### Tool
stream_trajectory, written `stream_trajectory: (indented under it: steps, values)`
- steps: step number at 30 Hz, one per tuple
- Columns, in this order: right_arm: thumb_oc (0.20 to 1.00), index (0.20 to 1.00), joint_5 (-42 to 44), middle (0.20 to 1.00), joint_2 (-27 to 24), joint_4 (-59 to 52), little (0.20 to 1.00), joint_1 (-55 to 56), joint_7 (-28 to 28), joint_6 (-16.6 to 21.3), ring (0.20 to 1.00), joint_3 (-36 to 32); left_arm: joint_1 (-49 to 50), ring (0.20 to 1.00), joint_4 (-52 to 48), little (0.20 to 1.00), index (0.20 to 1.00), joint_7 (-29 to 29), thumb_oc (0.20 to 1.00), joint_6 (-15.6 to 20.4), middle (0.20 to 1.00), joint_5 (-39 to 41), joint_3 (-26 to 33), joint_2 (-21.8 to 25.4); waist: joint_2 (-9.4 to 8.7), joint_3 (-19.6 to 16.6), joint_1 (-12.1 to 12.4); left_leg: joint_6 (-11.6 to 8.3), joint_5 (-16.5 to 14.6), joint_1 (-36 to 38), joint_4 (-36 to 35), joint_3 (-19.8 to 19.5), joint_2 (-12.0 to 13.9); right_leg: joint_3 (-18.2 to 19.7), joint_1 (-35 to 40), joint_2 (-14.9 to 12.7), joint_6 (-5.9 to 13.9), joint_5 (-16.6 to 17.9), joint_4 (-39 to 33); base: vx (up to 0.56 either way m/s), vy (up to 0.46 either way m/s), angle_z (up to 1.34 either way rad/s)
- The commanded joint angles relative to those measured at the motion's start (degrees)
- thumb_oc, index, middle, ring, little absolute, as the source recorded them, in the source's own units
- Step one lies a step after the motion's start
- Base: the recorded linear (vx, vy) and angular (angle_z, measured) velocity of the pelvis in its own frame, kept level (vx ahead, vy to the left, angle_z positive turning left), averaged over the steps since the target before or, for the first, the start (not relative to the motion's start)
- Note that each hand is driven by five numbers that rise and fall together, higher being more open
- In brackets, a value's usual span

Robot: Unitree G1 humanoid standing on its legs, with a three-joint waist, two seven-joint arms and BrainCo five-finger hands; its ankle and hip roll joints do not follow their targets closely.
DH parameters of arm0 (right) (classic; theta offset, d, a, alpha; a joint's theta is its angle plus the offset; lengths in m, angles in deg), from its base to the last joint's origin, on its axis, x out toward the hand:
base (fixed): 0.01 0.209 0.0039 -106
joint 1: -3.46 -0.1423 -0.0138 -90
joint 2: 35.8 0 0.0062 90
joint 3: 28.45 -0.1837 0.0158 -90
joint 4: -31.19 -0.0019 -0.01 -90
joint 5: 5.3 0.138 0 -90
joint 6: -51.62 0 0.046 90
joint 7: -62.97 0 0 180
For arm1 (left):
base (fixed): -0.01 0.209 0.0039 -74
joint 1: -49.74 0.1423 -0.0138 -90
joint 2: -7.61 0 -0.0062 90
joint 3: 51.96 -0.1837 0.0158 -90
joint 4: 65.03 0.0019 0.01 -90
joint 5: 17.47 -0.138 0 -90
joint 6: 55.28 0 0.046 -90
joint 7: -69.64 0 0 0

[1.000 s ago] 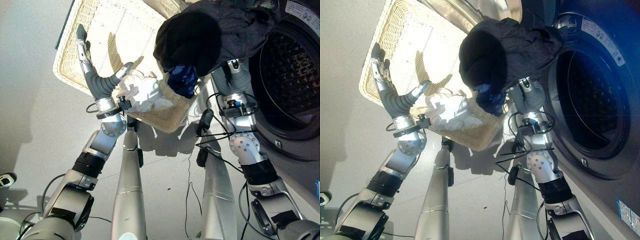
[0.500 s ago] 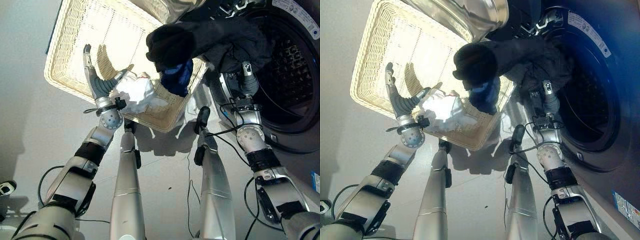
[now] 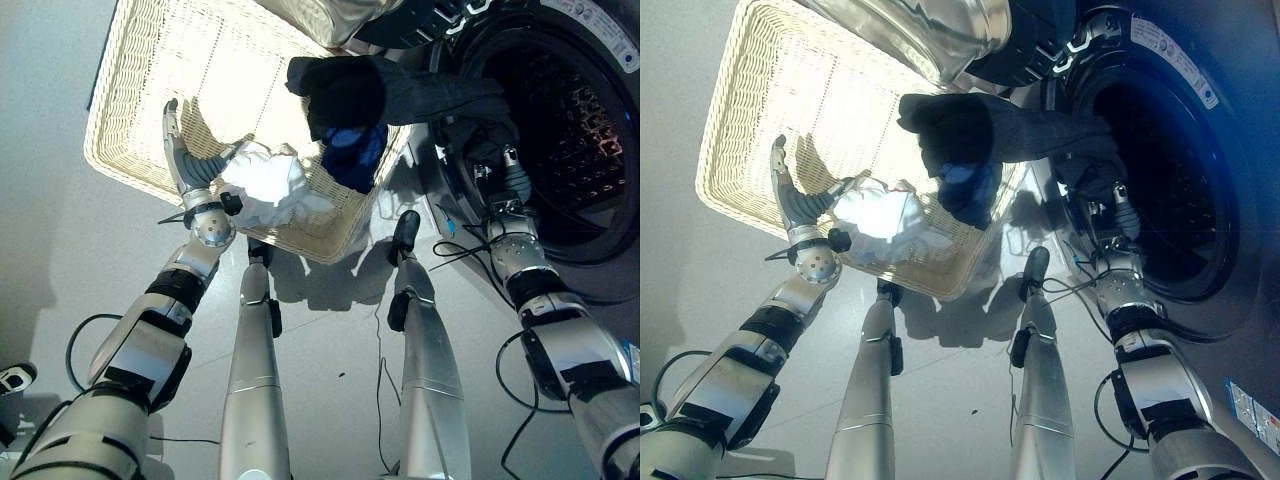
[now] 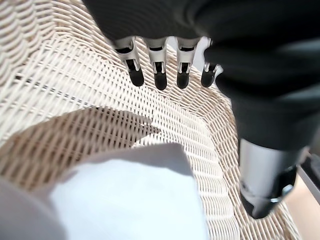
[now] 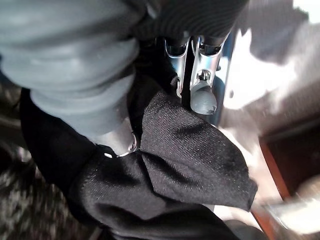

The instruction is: Put the clothes into the washing machine.

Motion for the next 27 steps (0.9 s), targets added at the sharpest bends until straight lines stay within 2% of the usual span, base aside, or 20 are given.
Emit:
stream_trajectory:
  steps: [1, 2, 3, 4, 5, 6, 7, 8, 10, 11, 12, 13, 16, 18, 19, 21, 23, 25, 27]
  values:
    - [0.2, 0.2, 1.4, 0.2, -9.4, -3.8, 0.2, -1.3, 10.5, 16.8, 0.2, -4.4, 3.5, 1.0, -1.6, 1.0, 1.0, 2.1, 1.0, 4.1, 1.0, -0.2, 1.4, 0.9, 2.36, -1.3, -0.6, 3.64, 0.0, -1.8, 0.5, 1.7, -3.4, -4.4, 0.5, 3.9, 2.96, 1.4, -0.2, -0.01, -0.079, -0.04]
    - [0.2, 0.2, -2.4, 0.2, -13.7, -5.9, 0.2, -2.0, 19.0, 25.5, 0.2, -6.1, 6.9, 1.0, -4.3, 1.0, 1.0, 3.2, 1.0, 4.1, 1.0, -0.7, 1.6, 2.6, 1.7, -1.3, -0.5, 3.84, -0.3, -1.9, 0.2, 1.3, -3.4, -4.7, 0.9, 4.6, 2.87, 1.2, -0.5, -0.01, -0.063, -0.03]
    - [0.2, 0.2, -2.4, 0.2, -13.7, -5.9, 0.2, -2.0, 19.0, 25.5, 0.2, -6.1, 6.9, 1.0, -4.3, 1.0, 1.0, 3.2, 1.0, 4.1, 1.0, -0.7, 1.6, 2.6, 1.7, -1.3, -0.5, 3.84, -0.3, -1.9, 0.2, 1.3, -3.4, -4.7, 0.9, 4.6, 2.87, 1.2, -0.5, -0.02, -0.084, -0.07]
    - [0.2, 0.2, -7.4, 0.2, -15.7, -8.1, 0.2, -2.5, 24.6, 29.3, 0.2, -7.0, 7.5, 1.0, -5.0, 1.0, 1.0, 3.3, 1.0, 3.6, 1.0, -0.1, 1.5, 3.9, 1.19, -1.3, -0.7, 3.81, -0.2, -1.7, -0.4, 1.2, -3.3, -4.8, 1.1, 4.9, 3.04, 1.5, -1.1, -0.02, -0.04, -0.12]
    - [0.2, 0.2, -12.3, 0.2, -19.0, -11.6, 0.2, -2.5, 31.1, 31.0, 0.2, -8.2, 7.9, 1.0, -5.7, 1.0, 1.0, 2.8, 1.0, 2.4, 1.0, 0.4, 2.2, 5.4, 0.36, -1.3, -1.3, 3.92, -0.4, -1.5, -0.7, 1.0, -3.2, -4.8, 1.4, 5.2, 3.15, 1.7, -1.6, -0.02, -0.04, -0.12]
    - [0.2, 0.2, -12.3, 0.2, -19.0, -11.6, 0.2, -2.5, 31.1, 31.0, 0.2, -8.2, 7.9, 1.0, -5.7, 1.0, 1.0, 2.8, 1.0, 2.4, 1.0, 0.4, 2.2, 5.4, 0.36, -1.3, -1.3, 3.92, -0.4, -1.5, -0.7, 1.0, -3.2, -4.8, 1.4, 5.2, 3.15, 1.7, -1.6, -0.02, -0.026, -0.12]
    - [0.2, 0.2, -18.3, 0.2, -21.0, -14.7, 0.2, -1.2, 37.0, 30.2, 0.2, -9.6, 8.3, 1.0, -6.1, 1.0, 1.0, 2.2, 1.0, 1.6, 1.0, 1.1, 2.7, 6.7, -0.3, -1.3, -1.7, 4.04, -0.5, -1.4, -0.5, 0.7, -3.2, -4.7, 1.6, 5.4, 3.19, 1.9, -1.7, -0.02, -0.019, -0.05]
    - [0.2, 0.2, -20.5, 0.2, -24.6, -16.8, 0.2, 1.5, 37.9, 28.0, 0.2, -12.6, 8.3, 1.0, -5.4, 1.0, 1.0, 0.4, 1.0, 0.5, 1.0, 2.7, 3.6, 8.9, -1.61, -1.3, -2.5, 4.46, -0.9, -0.7, -0.2, 0.3, -3.1, -4.4, 2.4, 5.8, 3.22, 1.8, -1.8, -0.02, -0.012, -0.05]
    - [0.545, 0.545, -18.6, 0.545, -26.3, -15.4, 0.545, 2.5, 34.6, 26.5, 0.545, -13.2, 7.9, 1.0, -4.5, 1.0, 1.0, -1.2, 1.0, 0.4, 1.0, 3.5, 4.1, 9.9, -2.19, -1.3, -2.6, 4.63, -1.2, -0.5, 0.4, 0.0, -3.3, -4.3, 2.8, 5.8, 3.1, 1.7, -1.7, 0.0, 0.0, 0.0]
    - [0.545, 0.545, -18.3, 0.545, -26.4, -15.2, 0.545, 2.5, 34.2, 26.4, 0.545, -13.2, 7.9, 1.0, -4.5, 1.0, 1.0, -1.4, 1.0, 0.4, 1.0, 3.6, 4.1, 9.9, -2.2, -1.3, -2.6, 4.64, -1.2, -0.5, 0.4, 0.0, -3.3, -4.3, 2.8, 5.8, 3.11, 1.7, -1.6, 0.0, 0.0, 0.0]
    - [0.956, 0.956, -17.5, 0.956, -27.0, -13.7, 0.956, 2.4, 32.9, 25.7, 0.956, -13.1, 7.4, 1.0, -3.7, 1.0, 1.0, -2.2, 1.0, 0.6, 1.0, 3.6, 4.2, 10.1, -2.37, -1.3, -2.6, 4.78, -1.4, -0.4, 0.7, -0.2, -3.5, -4.2, 2.9, 5.9, 3.01, 1.7, -1.7, 0.0, 0.0, 0.0]
    - [1.0, 1.0, -17.5, 1.0, -27.5, -11.0, 1.0, 1.5, 31.0, 23.9, 1.0, -12.4, 6.8, 1.0, -2.9, 1.0, 1.0, -3.0, 1.0, 0.9, 1.0, 3.8, 4.1, 10.2, -2.35, -1.3, -2.3, 4.89, -1.5, -0.2, 0.8, -0.3, -3.8, -4.2, 3.1, 5.8, 2.93, 1.6, -1.7, 0.0, 0.0, 0.0]
    - [1.0, 1.0, -16.4, 1.0, -27.8, -7.5, 1.0, 0.1, 28.6, 23.0, 1.0, -11.3, 6.3, 1.0, -2.3, 1.0, 1.0, -3.8, 1.0, 1.2, 1.0, 4.1, 3.9, 10.1, -2.11, -1.3, -2.0, 5.03, -1.5, 0.0, 0.7, -0.5, -4.1, -4.3, 3.3, 5.6, 2.84, 1.6, -1.9, 0.0, 0.0, 0.0]
    - [1.0, 1.0, -17.9, 1.0, -27.7, -4.2, 1.0, -1.6, 28.8, 22.0, 1.0, -10.0, 6.0, 1.0, -1.7, 1.0, 1.0, -4.4, 1.0, 1.9, 1.0, 4.0, 3.3, 9.7, -1.65, -1.3, -1.4, 5.15, -1.5, 0.1, 0.3, -0.7, -4.4, -4.5, 3.5, 5.4, 2.83, 1.6, -2.2, 0.0, 0.0, 0.0]
    - [1.0, 1.0, -19.7, 1.0, -27.6, -3.3, 1.0, -2.0, 30.1, 20.3, 1.0, -9.4, 5.8, 1.0, -1.6, 1.0, 1.0, -4.6, 1.0, 1.9, 1.0, 4.0, 3.0, 9.6, -1.43, -1.3, -1.2, 5.15, -1.5, 0.1, 0.2, -0.7, -4.6, -4.7, 3.5, 5.2, 2.84, 1.6, -2.3, 0.0, 0.0, 0.0]
    - [1.0, 1.0, -27.9, 1.0, -27.2, -1.5, 1.0, -2.9, 37.2, 14.6, 1.0, -7.0, 5.6, 1.0, -1.7, 1.0, 1.0, -4.7, 1.0, 1.8, 1.0, 4.1, 2.4, 9.2, -1.16, -1.3, -0.9, 5.34, -1.5, 0.2, 0.0, -0.8, -4.9, -4.8, 3.6, 5.1, 2.83, 1.7, -2.5, 0.0, -0.034, 0.03]
    - [1.0, 1.0, -32.7, 1.0, -27.0, -0.2, 1.0, -3.5, 40.7, 10.0, 1.0, -4.4, 5.3, 1.0, -2.3, 1.0, 1.0, -4.3, 1.0, 1.3, 1.0, 4.0, 1.7, 9.1, -1.13, -1.3, -0.6, 5.51, -1.5, 0.1, 0.1, -0.9, -5.0, -5.0, 3.6, 5.0, 2.91, 2.0, -2.7, 0.0, -0.049, 0.03]
    - [1.0, 1.0, -37.7, 1.0, -27.6, 3.1, 1.0, -5.2, 42.3, -0.3, 1.0, 0.5, 4.6, 1.0, -2.5, 1.0, 1.0, -4.7, 1.0, 1.0, 1.0, 3.6, 1.0, 9.4, -1.27, -1.3, -0.2, 5.65, -1.5, -0.2, 0.2, -1.0, -5.1, -5.4, 3.6, 4.9, 3.0, 2.2, -2.9, -0.01, -0.07, 0.04]
    - [1.0, 1.0, -45.3, 1.0, -28.0, 4.7, 1.0, -6.9, 42.7, -8.0, 1.0, 4.7, 3.6, 1.0, -2.6, 1.0, 1.0, -5.0, 1.0, 0.7, 1.0, 3.5, 0.3, 9.8, -1.34, -1.3, 0.0, 5.79, -1.3, -0.3, 0.1, -1.1, -5.3, -5.7, 3.6, 4.8, 3.01, 2.5, -3.1, -0.02, -0.051, 0.04]
